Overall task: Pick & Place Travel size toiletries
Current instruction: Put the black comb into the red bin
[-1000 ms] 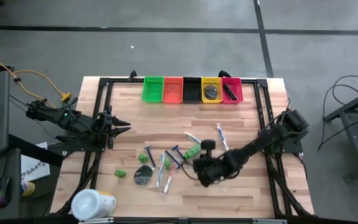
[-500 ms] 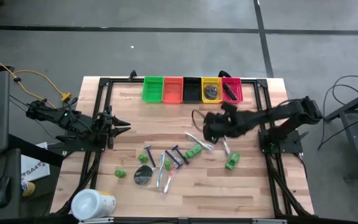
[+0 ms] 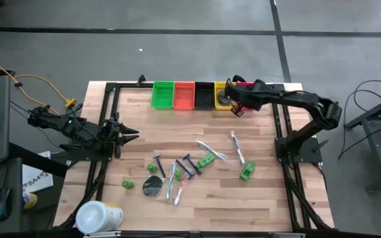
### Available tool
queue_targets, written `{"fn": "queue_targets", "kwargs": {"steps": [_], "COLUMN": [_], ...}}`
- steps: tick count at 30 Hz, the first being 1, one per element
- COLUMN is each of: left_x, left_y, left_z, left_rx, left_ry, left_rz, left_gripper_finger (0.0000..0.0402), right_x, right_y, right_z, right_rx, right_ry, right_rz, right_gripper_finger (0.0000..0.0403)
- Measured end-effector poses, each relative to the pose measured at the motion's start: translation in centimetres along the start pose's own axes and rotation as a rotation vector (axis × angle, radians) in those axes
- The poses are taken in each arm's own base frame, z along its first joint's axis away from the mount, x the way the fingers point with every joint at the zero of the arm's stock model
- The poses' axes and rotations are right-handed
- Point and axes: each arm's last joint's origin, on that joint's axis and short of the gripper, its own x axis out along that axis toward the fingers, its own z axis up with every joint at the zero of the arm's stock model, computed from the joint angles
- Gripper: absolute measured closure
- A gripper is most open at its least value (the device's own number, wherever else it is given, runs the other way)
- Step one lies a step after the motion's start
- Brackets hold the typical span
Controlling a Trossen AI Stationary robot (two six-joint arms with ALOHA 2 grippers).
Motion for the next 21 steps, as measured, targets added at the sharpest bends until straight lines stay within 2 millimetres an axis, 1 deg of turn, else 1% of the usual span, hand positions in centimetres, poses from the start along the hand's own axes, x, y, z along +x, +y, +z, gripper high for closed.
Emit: {"fn": "queue_targets", "kwargs": {"steps": [5,10,15,18,21], "left_x": [0.0,0.0,0.0,0.0,0.0], "left_y": [0.0,0.1,0.1,0.1,0.1], "left_z": [-0.1,-0.3,-0.2,-0.2,-0.2], "left_rx": [0.002,-0.011,-0.017,-0.018,-0.027], "left_ry": [0.005,0.026,0.023,0.022,0.022], "left_rz": [0.001,0.007,0.006,0.006,0.006], "left_gripper_finger": [0.0325,0.0325,0.0325,0.0325,0.0325], "right_x": [3.4,5.5,6.4,6.5,6.5], "right_y": [-2.3,-4.9,-6.3,-6.5,-6.5], "right_z": [0.8,1.4,1.7,1.9,1.9], "right_rx": [0.052,0.139,0.192,0.178,0.159], "right_ry": [-0.014,-0.044,-0.080,-0.101,-0.103], "right_rz": [0.117,0.188,0.281,0.279,0.277], "right_gripper_finger": [0.0392,0.0392,0.0392,0.0392,0.0382]}}
